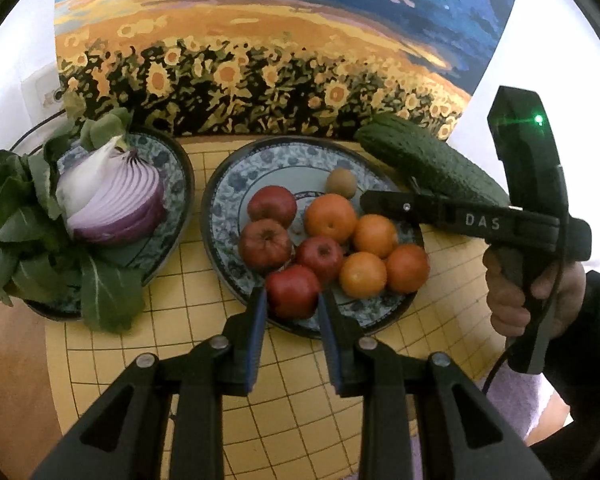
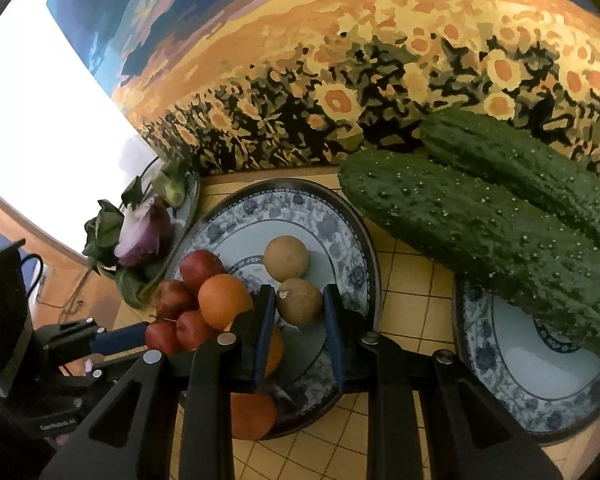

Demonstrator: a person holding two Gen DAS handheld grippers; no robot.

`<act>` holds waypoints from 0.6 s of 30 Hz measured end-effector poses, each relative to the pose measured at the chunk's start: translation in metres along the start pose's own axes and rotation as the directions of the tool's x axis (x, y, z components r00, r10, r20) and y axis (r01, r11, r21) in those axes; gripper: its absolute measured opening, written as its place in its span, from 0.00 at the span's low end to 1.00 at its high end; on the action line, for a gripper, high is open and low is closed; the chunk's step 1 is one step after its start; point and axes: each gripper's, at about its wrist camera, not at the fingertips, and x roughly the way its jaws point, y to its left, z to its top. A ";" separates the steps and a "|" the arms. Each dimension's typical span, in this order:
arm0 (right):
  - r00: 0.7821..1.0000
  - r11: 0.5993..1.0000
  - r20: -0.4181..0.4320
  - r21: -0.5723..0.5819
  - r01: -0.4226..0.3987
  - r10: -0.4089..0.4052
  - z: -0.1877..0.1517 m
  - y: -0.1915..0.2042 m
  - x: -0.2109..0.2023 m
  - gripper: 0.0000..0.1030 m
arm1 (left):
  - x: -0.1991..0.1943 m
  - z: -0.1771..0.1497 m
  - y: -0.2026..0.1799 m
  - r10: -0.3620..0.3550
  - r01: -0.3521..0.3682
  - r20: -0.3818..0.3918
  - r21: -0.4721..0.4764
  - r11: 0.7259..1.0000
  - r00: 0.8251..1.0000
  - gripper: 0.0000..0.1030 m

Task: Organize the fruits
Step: 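Lower the kiwi and apple onto the plate and open both tools, then withdraw both tools from the plate toward the remaining kiwis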

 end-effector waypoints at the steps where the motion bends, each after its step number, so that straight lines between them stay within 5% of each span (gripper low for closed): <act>1: 1.000 1.000 0.000 0.001 0.003 -0.003 0.000 0.000 -0.001 0.30 | -0.002 0.000 -0.001 0.001 -0.001 0.003 -0.003 1.000 1.000 0.27; 5: 1.000 1.000 0.016 -0.003 0.010 -0.010 0.002 0.003 -0.009 0.49 | -0.012 -0.001 -0.008 0.000 -0.001 0.024 0.016 1.000 1.000 0.36; 18: 0.989 0.990 0.128 -0.105 0.094 -0.080 -0.021 0.051 -0.094 0.50 | -0.074 -0.020 -0.033 0.000 -0.008 0.150 0.053 0.999 0.989 0.43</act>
